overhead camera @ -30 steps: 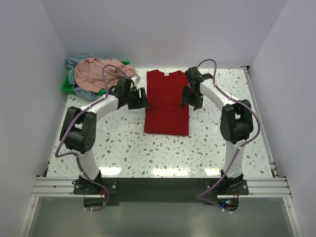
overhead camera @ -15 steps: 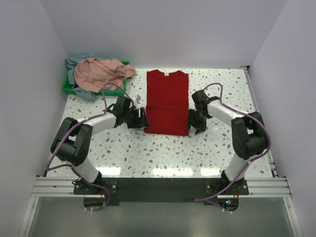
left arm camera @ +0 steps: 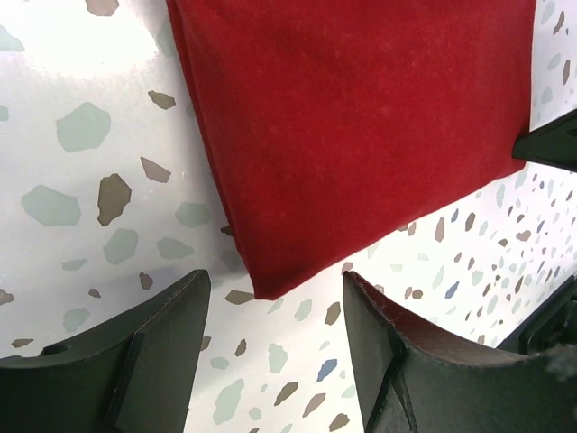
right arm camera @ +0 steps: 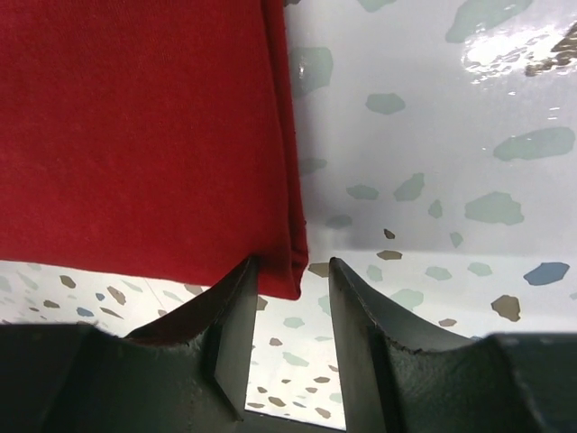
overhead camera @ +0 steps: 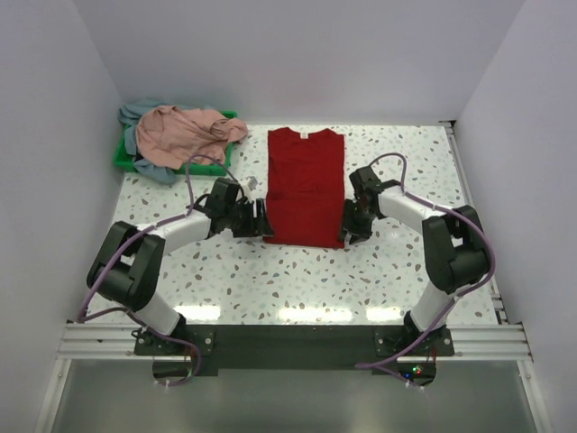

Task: Fold and stack the t-shirts
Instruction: Fold the tshirt

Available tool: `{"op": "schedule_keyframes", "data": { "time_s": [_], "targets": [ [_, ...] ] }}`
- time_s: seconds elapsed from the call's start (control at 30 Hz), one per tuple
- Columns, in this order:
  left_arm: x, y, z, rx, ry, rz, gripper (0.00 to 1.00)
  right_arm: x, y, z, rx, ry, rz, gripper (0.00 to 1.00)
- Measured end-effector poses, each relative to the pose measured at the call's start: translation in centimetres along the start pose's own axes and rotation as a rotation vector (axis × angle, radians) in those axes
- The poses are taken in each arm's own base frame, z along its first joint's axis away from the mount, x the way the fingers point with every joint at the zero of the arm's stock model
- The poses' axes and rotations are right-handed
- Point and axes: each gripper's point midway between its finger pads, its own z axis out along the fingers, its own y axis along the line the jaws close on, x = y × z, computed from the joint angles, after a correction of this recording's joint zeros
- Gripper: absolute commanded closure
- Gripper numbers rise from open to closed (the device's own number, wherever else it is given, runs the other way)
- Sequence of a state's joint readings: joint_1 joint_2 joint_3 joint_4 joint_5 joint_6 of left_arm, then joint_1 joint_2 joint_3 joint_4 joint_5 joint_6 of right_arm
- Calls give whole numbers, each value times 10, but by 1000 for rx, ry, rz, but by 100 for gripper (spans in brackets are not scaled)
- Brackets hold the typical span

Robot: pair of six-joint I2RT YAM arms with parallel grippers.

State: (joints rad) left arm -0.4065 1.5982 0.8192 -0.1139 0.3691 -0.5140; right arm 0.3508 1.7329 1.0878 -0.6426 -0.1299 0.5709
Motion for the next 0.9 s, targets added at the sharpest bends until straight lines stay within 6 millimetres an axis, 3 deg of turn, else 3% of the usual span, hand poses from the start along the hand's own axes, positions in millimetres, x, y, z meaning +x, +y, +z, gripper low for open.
{"op": "schedule_keyframes", "data": {
  "time_s": [0.2, 0.63, 0.9],
  "targets": [
    [-2, 2, -2, -18, -10, 2, 35, 9, 0, 13, 13, 35, -5, 67],
    [-2, 6, -2, -37, -16, 1, 38, 11, 1, 15, 25, 39, 16, 91],
    [0, 6, -1, -39, -10, -1, 45, 13, 4, 16, 21, 41, 13, 95]
  ]
}}
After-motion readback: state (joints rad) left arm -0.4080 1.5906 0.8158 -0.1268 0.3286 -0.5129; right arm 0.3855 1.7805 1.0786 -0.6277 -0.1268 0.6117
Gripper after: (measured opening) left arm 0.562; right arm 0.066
